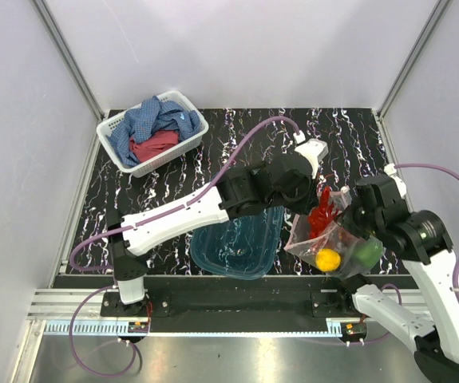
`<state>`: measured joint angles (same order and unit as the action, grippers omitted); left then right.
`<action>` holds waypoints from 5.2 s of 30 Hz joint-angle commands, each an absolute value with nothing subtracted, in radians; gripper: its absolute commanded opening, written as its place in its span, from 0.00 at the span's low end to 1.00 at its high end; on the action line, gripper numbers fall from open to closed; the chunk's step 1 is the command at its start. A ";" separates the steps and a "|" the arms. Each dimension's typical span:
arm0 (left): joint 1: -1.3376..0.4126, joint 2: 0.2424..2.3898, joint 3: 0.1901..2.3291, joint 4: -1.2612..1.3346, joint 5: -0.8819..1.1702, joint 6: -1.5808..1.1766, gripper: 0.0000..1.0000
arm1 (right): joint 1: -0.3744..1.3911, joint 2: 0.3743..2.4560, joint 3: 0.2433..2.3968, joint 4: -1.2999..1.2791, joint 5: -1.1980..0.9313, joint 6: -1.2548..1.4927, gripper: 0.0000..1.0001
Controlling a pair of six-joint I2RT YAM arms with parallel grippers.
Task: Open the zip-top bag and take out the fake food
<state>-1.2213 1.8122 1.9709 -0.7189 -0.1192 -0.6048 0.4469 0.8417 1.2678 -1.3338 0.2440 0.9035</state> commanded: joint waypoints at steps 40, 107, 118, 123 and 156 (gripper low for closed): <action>-1.250 1.589 1.954 -0.634 -0.095 -0.568 0.00 | 0.443 0.830 1.337 -1.381 0.199 0.937 0.00; -1.318 1.637 1.913 -0.844 -0.057 -0.394 0.00 | 0.445 0.841 1.296 -1.385 0.241 0.871 0.00; -1.293 1.506 2.012 -0.862 -0.259 -0.288 0.00 | 0.445 0.854 1.279 -1.374 0.247 0.836 0.00; -1.230 1.482 2.062 -0.931 -0.184 -0.255 0.00 | 0.445 0.831 1.267 -1.391 0.250 0.830 0.00; -0.808 1.620 1.571 -0.931 0.250 0.071 0.20 | 0.445 0.890 1.397 -1.448 0.166 0.614 0.00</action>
